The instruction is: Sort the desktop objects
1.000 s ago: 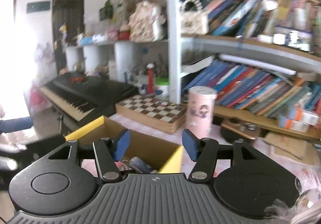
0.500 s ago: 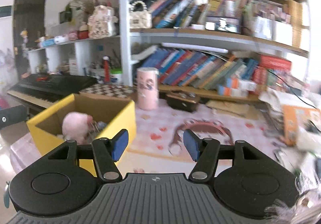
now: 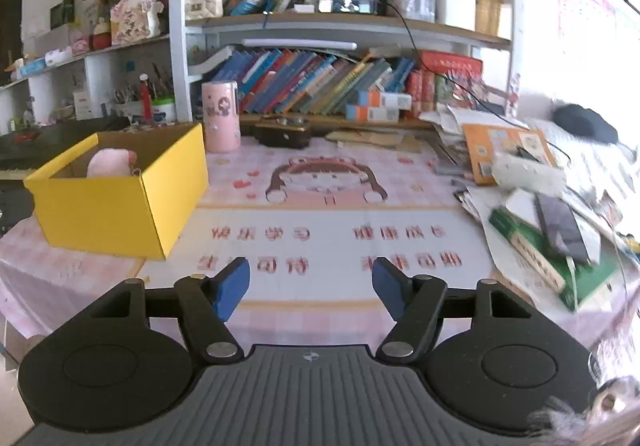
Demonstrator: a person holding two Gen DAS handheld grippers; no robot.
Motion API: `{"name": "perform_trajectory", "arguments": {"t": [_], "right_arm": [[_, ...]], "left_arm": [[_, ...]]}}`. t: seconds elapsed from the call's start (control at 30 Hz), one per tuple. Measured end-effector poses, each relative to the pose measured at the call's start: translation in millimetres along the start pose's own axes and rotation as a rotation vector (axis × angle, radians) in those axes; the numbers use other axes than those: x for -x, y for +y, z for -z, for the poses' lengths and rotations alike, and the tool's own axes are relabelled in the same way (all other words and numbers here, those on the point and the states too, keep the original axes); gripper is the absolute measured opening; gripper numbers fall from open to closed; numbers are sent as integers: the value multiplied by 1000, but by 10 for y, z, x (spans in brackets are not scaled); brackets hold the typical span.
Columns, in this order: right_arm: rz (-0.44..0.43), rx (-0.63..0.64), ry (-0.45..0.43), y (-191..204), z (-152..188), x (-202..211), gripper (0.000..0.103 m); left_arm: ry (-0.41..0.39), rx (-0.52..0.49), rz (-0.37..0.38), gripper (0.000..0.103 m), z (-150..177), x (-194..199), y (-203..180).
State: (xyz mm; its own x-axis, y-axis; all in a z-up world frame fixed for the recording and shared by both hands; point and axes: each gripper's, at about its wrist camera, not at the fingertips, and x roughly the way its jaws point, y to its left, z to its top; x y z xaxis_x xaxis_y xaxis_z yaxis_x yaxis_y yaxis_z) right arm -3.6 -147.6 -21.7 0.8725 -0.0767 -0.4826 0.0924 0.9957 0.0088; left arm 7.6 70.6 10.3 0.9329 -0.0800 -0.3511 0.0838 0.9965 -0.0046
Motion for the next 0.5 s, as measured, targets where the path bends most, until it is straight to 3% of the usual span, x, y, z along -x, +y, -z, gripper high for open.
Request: {"name": "perform_trajectory", "arguments": {"t": [0.27,0.5], "right_arm": [[43,-7,19,36,50,57,84],[26,31,41,85,86,80,89]], "left_arm": [[17,-27,-17,103,82,24,-27],[71,-15,-18,103,161,-14,-36]]}}
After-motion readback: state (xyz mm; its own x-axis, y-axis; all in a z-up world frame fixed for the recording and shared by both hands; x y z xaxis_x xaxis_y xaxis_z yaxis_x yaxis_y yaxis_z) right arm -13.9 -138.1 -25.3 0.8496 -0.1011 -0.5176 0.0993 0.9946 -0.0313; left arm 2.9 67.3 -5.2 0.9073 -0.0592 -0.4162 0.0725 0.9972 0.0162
